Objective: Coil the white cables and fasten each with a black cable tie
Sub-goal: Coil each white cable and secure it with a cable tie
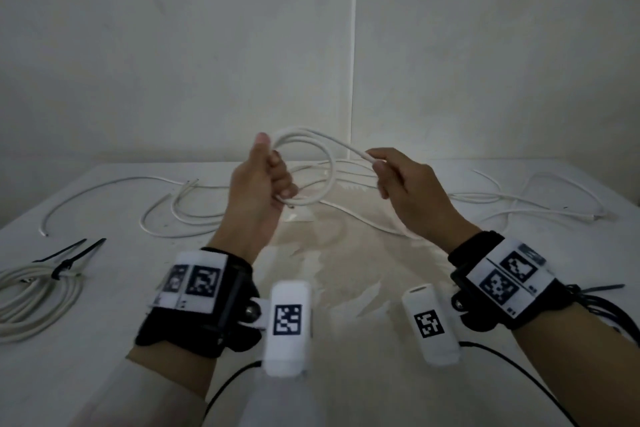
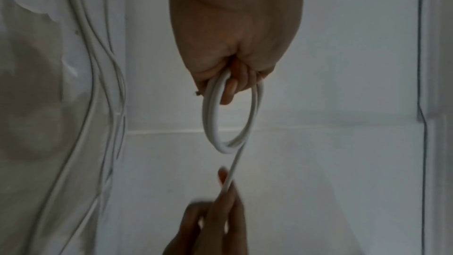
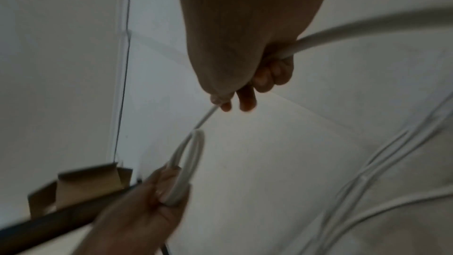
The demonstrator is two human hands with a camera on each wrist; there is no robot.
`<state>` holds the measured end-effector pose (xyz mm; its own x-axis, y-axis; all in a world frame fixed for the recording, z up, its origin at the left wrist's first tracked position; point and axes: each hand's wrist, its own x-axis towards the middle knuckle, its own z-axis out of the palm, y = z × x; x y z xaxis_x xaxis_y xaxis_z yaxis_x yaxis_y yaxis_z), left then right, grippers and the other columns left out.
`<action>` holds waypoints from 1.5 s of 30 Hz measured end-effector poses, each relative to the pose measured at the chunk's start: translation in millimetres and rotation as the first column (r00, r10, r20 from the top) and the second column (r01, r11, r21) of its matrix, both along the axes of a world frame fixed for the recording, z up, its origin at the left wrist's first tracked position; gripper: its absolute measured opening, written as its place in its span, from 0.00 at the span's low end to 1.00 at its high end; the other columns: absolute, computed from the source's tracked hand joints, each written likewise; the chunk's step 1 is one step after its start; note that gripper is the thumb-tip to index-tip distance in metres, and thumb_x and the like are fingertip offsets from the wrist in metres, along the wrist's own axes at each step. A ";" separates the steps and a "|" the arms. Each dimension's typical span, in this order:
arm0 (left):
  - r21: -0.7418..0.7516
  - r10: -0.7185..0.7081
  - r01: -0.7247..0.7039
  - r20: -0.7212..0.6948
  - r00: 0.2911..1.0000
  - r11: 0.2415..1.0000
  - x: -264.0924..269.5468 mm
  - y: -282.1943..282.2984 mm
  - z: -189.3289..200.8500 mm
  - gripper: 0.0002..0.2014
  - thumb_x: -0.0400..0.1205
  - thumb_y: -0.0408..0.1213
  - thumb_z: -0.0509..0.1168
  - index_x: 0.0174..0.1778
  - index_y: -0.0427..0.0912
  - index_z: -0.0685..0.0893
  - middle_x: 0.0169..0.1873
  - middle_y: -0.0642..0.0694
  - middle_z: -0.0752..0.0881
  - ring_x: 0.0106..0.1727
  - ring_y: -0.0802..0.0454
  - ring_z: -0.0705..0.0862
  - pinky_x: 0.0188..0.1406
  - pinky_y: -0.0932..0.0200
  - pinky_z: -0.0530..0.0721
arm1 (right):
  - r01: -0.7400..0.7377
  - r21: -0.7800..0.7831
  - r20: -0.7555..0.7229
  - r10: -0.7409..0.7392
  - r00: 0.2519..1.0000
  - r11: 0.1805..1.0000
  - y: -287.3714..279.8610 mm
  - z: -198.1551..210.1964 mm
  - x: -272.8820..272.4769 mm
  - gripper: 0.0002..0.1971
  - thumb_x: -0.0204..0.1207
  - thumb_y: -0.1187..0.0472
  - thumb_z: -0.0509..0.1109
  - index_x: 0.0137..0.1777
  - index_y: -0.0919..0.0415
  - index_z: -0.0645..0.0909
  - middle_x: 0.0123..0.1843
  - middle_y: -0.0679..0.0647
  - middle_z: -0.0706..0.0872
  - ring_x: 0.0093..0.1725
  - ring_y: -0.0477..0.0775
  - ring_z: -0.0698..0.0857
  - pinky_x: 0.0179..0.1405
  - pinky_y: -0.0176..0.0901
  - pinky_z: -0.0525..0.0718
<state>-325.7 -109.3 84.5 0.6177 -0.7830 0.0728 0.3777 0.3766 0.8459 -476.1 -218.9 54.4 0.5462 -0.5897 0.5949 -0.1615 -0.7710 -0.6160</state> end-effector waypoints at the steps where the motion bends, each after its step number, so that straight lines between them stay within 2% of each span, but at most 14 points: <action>1: -0.005 0.028 -0.028 -0.002 1.000 1.000 5.0 1.6 0.9 0.21 0.86 0.46 0.53 0.27 0.45 0.66 0.13 0.55 0.60 0.13 0.60 0.57 0.12 0.68 0.60 | 0.027 -0.041 -0.010 -0.028 1.000 0.999 -2.1 -3.0 -3.6 0.13 0.83 0.56 0.58 0.60 0.58 0.80 0.27 0.42 0.76 0.27 0.40 0.76 0.31 0.33 0.71; 5: -0.026 0.097 -0.097 -0.005 0.995 0.995 12.0 6.2 1.8 0.20 0.86 0.46 0.52 0.27 0.45 0.66 0.13 0.55 0.60 0.14 0.60 0.57 0.14 0.68 0.61 | 0.083 -0.095 -0.085 -0.091 0.992 0.992 -12.1 -4.2 -10.9 0.11 0.84 0.57 0.56 0.62 0.56 0.75 0.26 0.48 0.73 0.26 0.49 0.73 0.31 0.47 0.70; 8: -0.067 0.148 -0.150 -0.033 0.988 0.986 24.1 10.7 8.3 0.20 0.86 0.47 0.52 0.27 0.45 0.66 0.13 0.55 0.60 0.14 0.59 0.58 0.14 0.68 0.62 | 0.142 -0.106 -0.200 -0.161 0.967 0.984 -23.9 -1.9 -18.6 0.10 0.83 0.56 0.55 0.59 0.57 0.72 0.29 0.47 0.73 0.27 0.47 0.72 0.29 0.43 0.68; 10: -0.055 0.182 -0.181 0.019 0.983 0.982 30.5 12.7 11.9 0.20 0.86 0.47 0.52 0.28 0.45 0.66 0.13 0.56 0.60 0.14 0.59 0.58 0.15 0.68 0.63 | 0.177 -0.138 -0.242 -0.206 0.948 0.975 -28.0 2.5 -23.2 0.10 0.83 0.55 0.55 0.58 0.57 0.74 0.33 0.46 0.76 0.29 0.49 0.74 0.30 0.44 0.68; 14: -0.043 0.236 -0.233 0.113 0.965 0.972 28.0 13.1 15.9 0.20 0.86 0.46 0.52 0.28 0.45 0.66 0.14 0.56 0.61 0.16 0.59 0.59 0.17 0.68 0.64 | 0.215 -0.382 -0.297 -0.340 0.892 0.899 -26.8 16.3 -20.0 0.13 0.83 0.55 0.57 0.59 0.59 0.77 0.50 0.55 0.83 0.42 0.63 0.83 0.38 0.47 0.74; 15: -0.044 0.245 -0.241 0.119 0.962 0.970 27.3 12.5 17.1 0.20 0.86 0.47 0.51 0.28 0.45 0.66 0.14 0.56 0.61 0.16 0.59 0.59 0.18 0.67 0.64 | 0.187 -0.453 -0.309 -0.351 0.884 0.871 -25.4 18.0 -16.7 0.13 0.83 0.55 0.57 0.59 0.60 0.78 0.51 0.56 0.83 0.40 0.65 0.83 0.37 0.48 0.75; 18: -0.053 0.273 -0.268 0.128 0.953 0.962 24.9 10.3 20.8 0.21 0.87 0.48 0.50 0.28 0.45 0.66 0.14 0.56 0.62 0.17 0.58 0.60 0.19 0.67 0.65 | 0.066 -0.641 -0.307 -0.334 0.891 0.765 -17.0 15.5 -6.4 0.14 0.80 0.55 0.57 0.46 0.62 0.81 0.37 0.56 0.83 0.22 0.61 0.80 0.20 0.41 0.69; 20: -0.062 0.303 -0.297 0.141 0.942 0.953 23.0 9.4 23.1 0.21 0.87 0.48 0.49 0.28 0.45 0.67 0.14 0.56 0.62 0.16 0.59 0.61 0.19 0.67 0.66 | 0.035 -0.714 -0.289 -0.340 0.895 0.700 -8.4 11.7 -0.5 0.15 0.76 0.55 0.55 0.39 0.60 0.81 0.30 0.52 0.82 0.15 0.56 0.76 0.16 0.35 0.62; 25: -0.071 0.350 -0.343 0.155 0.924 0.937 24.4 9.2 28.4 0.18 0.86 0.42 0.50 0.29 0.44 0.68 0.13 0.58 0.65 0.17 0.60 0.62 0.22 0.65 0.66 | -0.043 -0.775 -0.261 -0.258 0.930 0.631 16.4 -5.8 8.1 0.12 0.76 0.55 0.55 0.39 0.58 0.77 0.27 0.50 0.79 0.14 0.53 0.74 0.14 0.34 0.59; 27: -0.060 0.372 -0.369 0.248 0.895 0.928 23.5 8.6 26.4 0.19 0.87 0.41 0.49 0.29 0.45 0.67 0.15 0.58 0.65 0.18 0.60 0.62 0.23 0.65 0.66 | -0.053 -0.786 -0.243 -0.228 0.943 0.616 26.2 -7.5 9.0 0.10 0.77 0.56 0.56 0.39 0.58 0.75 0.26 0.50 0.77 0.13 0.51 0.72 0.16 0.33 0.55; 30: -0.074 0.386 -0.396 0.438 0.812 0.915 17.9 6.3 17.7 0.19 0.88 0.42 0.47 0.29 0.45 0.66 0.22 0.53 0.66 0.20 0.62 0.64 0.27 0.64 0.66 | -0.074 -0.798 -0.227 -0.185 0.956 0.598 38.7 -5.1 11.9 0.13 0.77 0.56 0.57 0.36 0.58 0.79 0.26 0.50 0.77 0.13 0.51 0.71 0.16 0.33 0.56; 36: -0.015 0.213 -0.313 0.765 0.608 0.950 -9.7 0.6 -5.2 0.17 0.88 0.43 0.47 0.33 0.46 0.67 0.29 0.50 0.69 0.29 0.57 0.67 0.28 0.68 0.68 | -0.127 -0.819 -0.225 -0.108 0.968 0.560 54.9 9.8 22.9 0.14 0.77 0.56 0.57 0.37 0.58 0.82 0.28 0.50 0.81 0.17 0.52 0.75 0.16 0.36 0.62; 41: 0.086 0.056 -0.191 0.769 0.637 0.978 -7.2 3.6 -13.3 0.17 0.88 0.43 0.46 0.33 0.45 0.67 0.28 0.51 0.69 0.25 0.66 0.69 0.27 0.74 0.69 | -0.108 -0.788 -0.208 -0.098 0.973 0.606 43.3 17.2 16.3 0.13 0.75 0.53 0.58 0.36 0.56 0.82 0.29 0.48 0.83 0.20 0.53 0.80 0.17 0.34 0.64; 45: 0.152 -0.073 -0.073 0.774 0.629 0.986 -18.8 5.7 -16.6 0.18 0.88 0.40 0.46 0.33 0.41 0.70 0.27 0.49 0.71 0.25 0.62 0.69 0.27 0.70 0.69 | -0.074 -0.749 -0.131 -0.038 0.991 0.659 31.0 29.1 16.0 0.13 0.73 0.51 0.62 0.36 0.55 0.83 0.30 0.48 0.85 0.24 0.53 0.83 0.18 0.35 0.71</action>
